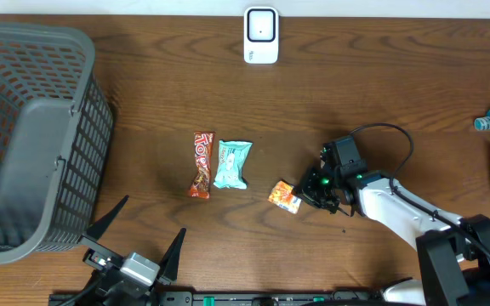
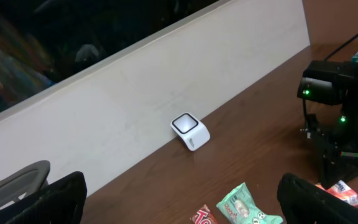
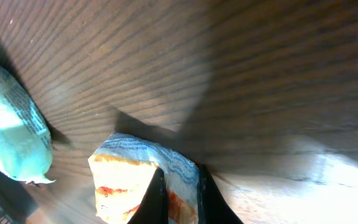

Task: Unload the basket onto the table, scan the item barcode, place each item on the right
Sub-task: 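Push and close the right gripper on the orange box, then lift the orange box with the right gripper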

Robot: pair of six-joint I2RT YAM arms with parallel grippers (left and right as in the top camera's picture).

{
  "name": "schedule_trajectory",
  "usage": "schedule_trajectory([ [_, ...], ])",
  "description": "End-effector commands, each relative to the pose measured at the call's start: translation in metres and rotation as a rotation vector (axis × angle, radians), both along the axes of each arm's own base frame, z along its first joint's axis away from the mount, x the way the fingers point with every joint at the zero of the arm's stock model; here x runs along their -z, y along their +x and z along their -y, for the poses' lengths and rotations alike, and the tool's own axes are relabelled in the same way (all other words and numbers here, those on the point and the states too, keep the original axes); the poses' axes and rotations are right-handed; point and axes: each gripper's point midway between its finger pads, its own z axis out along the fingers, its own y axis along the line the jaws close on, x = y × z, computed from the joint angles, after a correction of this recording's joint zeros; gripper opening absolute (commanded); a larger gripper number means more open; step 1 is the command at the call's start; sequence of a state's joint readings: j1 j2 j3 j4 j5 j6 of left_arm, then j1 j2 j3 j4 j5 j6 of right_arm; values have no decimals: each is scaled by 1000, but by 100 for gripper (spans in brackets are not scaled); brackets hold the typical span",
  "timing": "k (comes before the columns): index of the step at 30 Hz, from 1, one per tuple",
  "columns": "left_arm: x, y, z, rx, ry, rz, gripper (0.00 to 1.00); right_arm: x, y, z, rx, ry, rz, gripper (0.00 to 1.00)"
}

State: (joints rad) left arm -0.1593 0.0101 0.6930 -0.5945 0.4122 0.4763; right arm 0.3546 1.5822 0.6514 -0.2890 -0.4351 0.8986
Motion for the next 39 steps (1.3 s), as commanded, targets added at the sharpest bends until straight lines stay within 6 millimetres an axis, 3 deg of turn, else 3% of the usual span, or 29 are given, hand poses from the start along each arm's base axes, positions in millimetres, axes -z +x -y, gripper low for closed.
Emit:
schedule_trajectory([
  [1,-1,-1,0,-2,7,14,98,22,-22,4,-8,-13,-105,1],
  [5,-1,-1,0,-1,7,14,98,-10,-32,-11,33,294,-260,1],
  [12,-1,-1,0,-1,7,14,98,-81,-41,-15,79,772,-461,1],
  [21,-1,-1,0,-1,7,14,98,-84,-72,-16,161,751,-690,1],
  [31,0,-1,0,-2,8,10,98,-79,-73,-14,163,721,-683,2],
  [39,0,-1,0,-2,8,9,98,-80,-63,-19,-51,729,-402,2],
])
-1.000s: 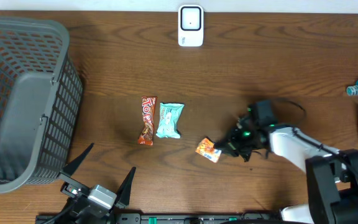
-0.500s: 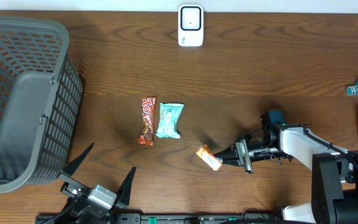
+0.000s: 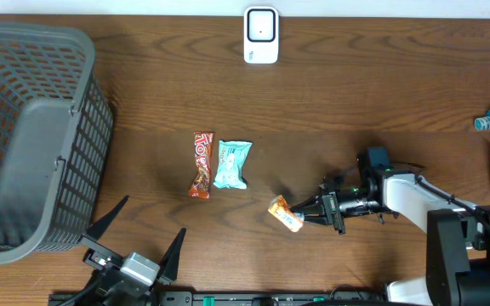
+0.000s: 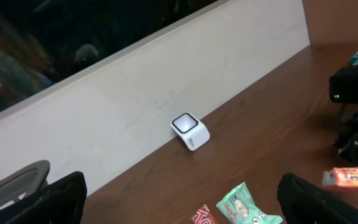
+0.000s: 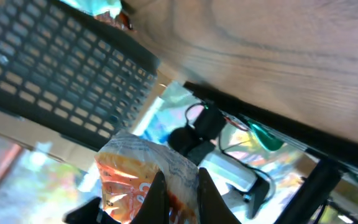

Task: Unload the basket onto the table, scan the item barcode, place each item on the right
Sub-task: 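Lift the orange box with the right gripper, then raise the orange box to the scanner window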

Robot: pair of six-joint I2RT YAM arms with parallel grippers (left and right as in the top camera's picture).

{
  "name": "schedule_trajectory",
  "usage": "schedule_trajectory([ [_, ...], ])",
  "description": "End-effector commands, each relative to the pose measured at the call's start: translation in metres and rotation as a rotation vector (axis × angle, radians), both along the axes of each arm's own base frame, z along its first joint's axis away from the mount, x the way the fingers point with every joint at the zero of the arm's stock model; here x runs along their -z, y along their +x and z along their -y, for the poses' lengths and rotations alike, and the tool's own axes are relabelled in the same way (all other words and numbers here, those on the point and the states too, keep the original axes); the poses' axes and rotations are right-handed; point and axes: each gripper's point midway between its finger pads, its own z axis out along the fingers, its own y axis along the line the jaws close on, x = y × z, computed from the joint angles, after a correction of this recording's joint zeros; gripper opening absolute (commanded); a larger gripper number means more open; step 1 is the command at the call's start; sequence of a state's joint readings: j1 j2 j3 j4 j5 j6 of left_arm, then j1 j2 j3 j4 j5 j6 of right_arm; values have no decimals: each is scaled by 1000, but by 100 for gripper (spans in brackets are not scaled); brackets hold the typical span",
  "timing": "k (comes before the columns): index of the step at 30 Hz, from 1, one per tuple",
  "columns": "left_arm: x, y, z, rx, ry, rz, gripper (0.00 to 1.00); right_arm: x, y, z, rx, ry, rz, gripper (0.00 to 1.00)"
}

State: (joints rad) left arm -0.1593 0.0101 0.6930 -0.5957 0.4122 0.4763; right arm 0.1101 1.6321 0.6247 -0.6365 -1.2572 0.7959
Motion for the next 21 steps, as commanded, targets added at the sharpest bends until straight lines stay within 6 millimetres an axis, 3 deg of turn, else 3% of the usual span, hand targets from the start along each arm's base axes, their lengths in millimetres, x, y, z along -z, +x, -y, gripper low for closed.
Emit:
schedule_trajectory([
  [1,0,-1,0,-1,8,11,98,-11,6,-7,-80,47,235,2],
  [3,0,-1,0,-1,8,11,98,-17,18,-11,-134,41,455,2],
  [6,0,-1,0,-2,8,11,98,-29,34,-18,-151,42,617,1],
  [9,0,-1,0,-2,8,11,98,-55,63,-29,-130,83,833,1],
  [12,0,-1,0,-1,8,11,98,-70,100,-36,-118,26,1172,1],
  [17,0,-1,0,-1,8,11,98,-79,158,-39,-116,-302,1689,1],
  [21,0,-1,0,-1,8,11,98,-80,193,-28,-73,-635,1831,1],
])
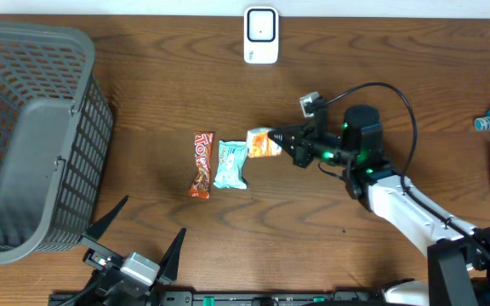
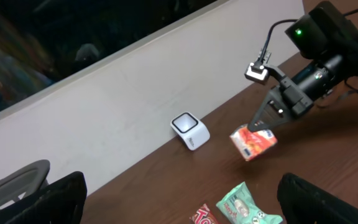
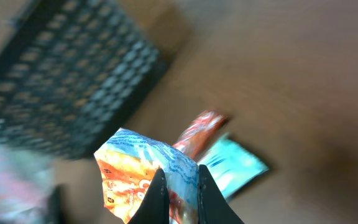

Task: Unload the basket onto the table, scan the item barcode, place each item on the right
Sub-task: 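Raise the orange box to the scanner window, then carry the box right and drop it off the table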

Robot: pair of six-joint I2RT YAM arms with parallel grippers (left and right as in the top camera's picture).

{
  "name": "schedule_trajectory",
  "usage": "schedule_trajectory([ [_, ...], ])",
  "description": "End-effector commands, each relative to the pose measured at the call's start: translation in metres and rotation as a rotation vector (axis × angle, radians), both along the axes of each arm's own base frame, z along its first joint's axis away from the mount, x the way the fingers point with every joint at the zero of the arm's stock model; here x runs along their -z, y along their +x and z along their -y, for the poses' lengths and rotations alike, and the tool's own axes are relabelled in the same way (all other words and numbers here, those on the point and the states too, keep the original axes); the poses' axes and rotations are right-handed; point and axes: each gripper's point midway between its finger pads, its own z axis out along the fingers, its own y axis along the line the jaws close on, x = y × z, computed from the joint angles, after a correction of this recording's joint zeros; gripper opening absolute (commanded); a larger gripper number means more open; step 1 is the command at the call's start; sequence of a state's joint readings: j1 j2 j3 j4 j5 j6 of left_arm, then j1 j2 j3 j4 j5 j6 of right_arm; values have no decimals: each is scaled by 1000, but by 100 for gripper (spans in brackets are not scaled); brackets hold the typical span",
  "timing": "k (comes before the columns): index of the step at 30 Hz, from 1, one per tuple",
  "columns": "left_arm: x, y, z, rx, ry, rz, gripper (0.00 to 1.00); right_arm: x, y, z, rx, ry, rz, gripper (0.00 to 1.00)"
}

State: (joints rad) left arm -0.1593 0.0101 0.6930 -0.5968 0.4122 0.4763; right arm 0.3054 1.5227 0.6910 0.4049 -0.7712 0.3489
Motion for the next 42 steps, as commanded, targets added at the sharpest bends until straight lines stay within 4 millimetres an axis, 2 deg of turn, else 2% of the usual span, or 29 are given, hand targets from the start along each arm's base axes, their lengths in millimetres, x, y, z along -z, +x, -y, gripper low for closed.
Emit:
schedule_trajectory([
  [1,0,-1,0,-1,7,12,98,-7,49,22,282,-262,316,1],
  [6,0,-1,0,-2,8,12,98,-45,77,23,423,-248,513,1],
  [8,0,-1,0,-2,8,11,98,-55,96,20,462,-230,554,1],
  [10,0,-1,0,-2,8,12,98,-55,115,19,497,-244,560,1],
  [11,0,-1,0,-2,8,11,98,-54,135,14,516,-255,569,1],
  [12,0,-1,0,-2,8,11,98,-55,142,12,520,-254,572,1],
  [13,0,-1,0,-2,8,10,98,-56,160,4,524,-246,583,1],
  [16,1,-1,0,-2,9,6,98,-59,200,-11,535,-257,639,1],
  [18,1,-1,0,-2,9,5,98,-53,231,-18,558,-303,697,1],
  [26,2,-1,-1,-2,10,1,98,-48,298,-18,661,-323,774,1],
  [28,2,-1,-1,-2,10,1,98,-41,310,-19,667,-318,762,1],
  [31,2,-1,-1,-3,10,1,98,-16,326,-19,667,-327,700,1],
  [37,2,3,-7,-44,10,0,98,21,332,-14,654,-372,616,1],
  [42,2,3,-7,-44,10,0,98,19,331,-14,648,-381,604,1],
])
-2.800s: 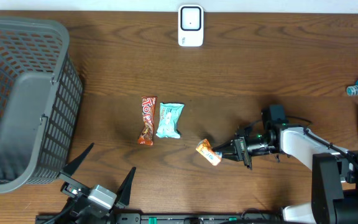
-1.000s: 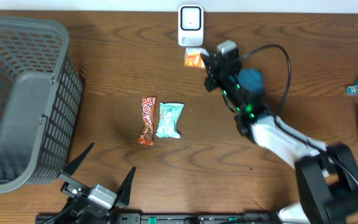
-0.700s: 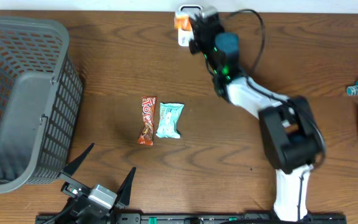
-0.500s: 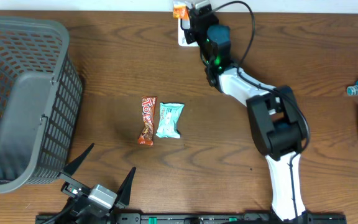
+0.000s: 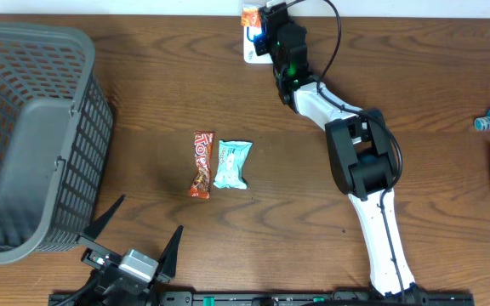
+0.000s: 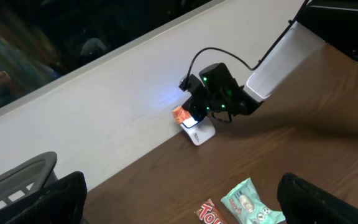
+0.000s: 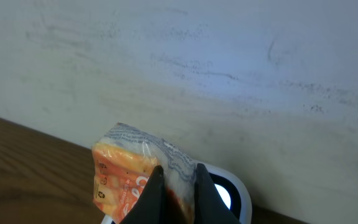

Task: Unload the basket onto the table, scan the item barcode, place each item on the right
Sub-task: 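Carry the box right and drop it off the table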

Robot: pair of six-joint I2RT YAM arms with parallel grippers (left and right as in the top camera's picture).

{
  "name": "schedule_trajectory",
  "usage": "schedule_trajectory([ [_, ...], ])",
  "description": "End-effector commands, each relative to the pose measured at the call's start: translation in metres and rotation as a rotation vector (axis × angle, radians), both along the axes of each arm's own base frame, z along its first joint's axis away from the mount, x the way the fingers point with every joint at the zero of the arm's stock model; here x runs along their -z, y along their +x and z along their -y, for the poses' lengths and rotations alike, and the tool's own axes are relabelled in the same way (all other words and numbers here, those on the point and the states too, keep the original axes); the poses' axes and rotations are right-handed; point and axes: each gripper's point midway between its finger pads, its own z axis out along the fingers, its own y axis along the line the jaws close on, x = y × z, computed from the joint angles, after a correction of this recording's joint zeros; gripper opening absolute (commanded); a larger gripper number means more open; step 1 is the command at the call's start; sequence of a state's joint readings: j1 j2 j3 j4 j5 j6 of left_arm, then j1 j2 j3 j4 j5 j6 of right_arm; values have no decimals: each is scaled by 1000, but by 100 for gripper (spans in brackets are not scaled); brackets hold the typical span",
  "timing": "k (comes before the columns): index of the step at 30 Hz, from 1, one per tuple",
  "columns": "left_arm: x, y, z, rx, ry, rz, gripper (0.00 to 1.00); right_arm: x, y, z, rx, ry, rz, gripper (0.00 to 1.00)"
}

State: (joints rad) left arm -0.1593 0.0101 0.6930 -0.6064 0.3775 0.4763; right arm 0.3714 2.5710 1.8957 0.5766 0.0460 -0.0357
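My right gripper [image 7: 176, 180] is shut on an orange snack packet [image 7: 126, 174], holding it right in front of the white scanner [image 7: 232, 193] at the table's back edge by the wall. From overhead the packet [image 5: 249, 15] sits above the scanner [image 5: 259, 53], with the right gripper [image 5: 266, 21] just beside it. The left wrist view shows the packet [image 6: 180, 114] against the scanner [image 6: 199, 134], with a bluish glow on the wall. My left gripper [image 5: 147, 219] rests open at the front edge, holding nothing.
A red candy bar [image 5: 202, 163] and a teal packet [image 5: 232, 163] lie mid-table. A grey mesh basket [image 5: 32, 127] fills the left side. A blue bottle and a white bag are at the right edge.
The right gripper, still shut on the orange packet, has moved from beside the teal packet at mid-table to the scanner at the back edge. The left arm has not moved.
The right gripper was first shut on the orange packet lying on the table right of the teal packet. Then it held the packet raised nearer the front, then next to the teal packet. Now the packet is at the scanner.
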Motion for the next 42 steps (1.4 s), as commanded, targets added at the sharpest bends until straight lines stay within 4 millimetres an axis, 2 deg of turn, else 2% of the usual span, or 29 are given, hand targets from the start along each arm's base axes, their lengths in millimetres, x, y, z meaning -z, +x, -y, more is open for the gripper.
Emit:
schedule_trajectory([
  [1,0,0,-2,-9,8,10,98,-12,3,5,18,11,-5,1],
  [3,0,0,-2,-9,8,10,98,-21,1,6,19,2,-27,1],
  [5,0,0,-2,-9,8,10,98,-41,-3,14,27,-11,-58,1],
  [8,0,0,-2,-9,8,10,98,-80,-19,41,64,-51,-162,1],
  [9,0,0,-2,-9,8,10,98,-85,-23,49,82,-63,-187,1],
  [12,0,0,-1,-8,8,11,98,-110,-49,105,206,-196,-291,1],
  [13,0,0,-1,-8,8,11,98,-113,-55,123,244,-236,-318,1],
  [15,0,0,-1,-8,8,11,98,-116,-75,170,346,-336,-404,1],
  [17,0,0,-1,-8,8,11,98,-101,-105,260,546,-453,-572,1],
  [18,0,0,-1,-8,8,11,98,-96,-112,281,588,-468,-611,1],
  [19,0,0,-1,-8,8,11,98,-84,-122,310,637,-486,-682,1],
  [20,0,0,-1,-8,8,11,98,-64,-140,351,689,-491,-788,1],
  [23,0,0,-1,-8,8,11,98,-30,-167,410,766,-474,-935,1],
  [27,0,0,-2,-9,8,10,98,20,-206,475,900,-326,-1074,1],
  [29,0,0,-1,-8,8,10,98,39,-227,496,932,-278,-1133,1],
  [31,0,0,-2,-9,8,10,98,47,-245,516,965,-247,-1167,1],
  [34,0,0,-2,-9,8,10,98,47,-256,535,982,-181,-1169,1],
  [35,0,0,-2,-9,8,10,98,44,-258,537,987,-179,-1169,25],
  [37,0,0,-2,-9,8,10,98,38,-256,534,980,-175,-1156,39],
  [39,0,0,-2,-9,8,10,98,25,-247,523,947,-148,-1117,46],
  [40,0,0,-2,-9,8,10,98,17,-241,517,924,-134,-1091,54],
  [41,0,0,-2,-9,8,10,98,3,-233,508,889,-111,-1051,72],
  [42,0,0,-2,-9,8,10,98,-10,-226,500,854,-89,-1012,84],
])
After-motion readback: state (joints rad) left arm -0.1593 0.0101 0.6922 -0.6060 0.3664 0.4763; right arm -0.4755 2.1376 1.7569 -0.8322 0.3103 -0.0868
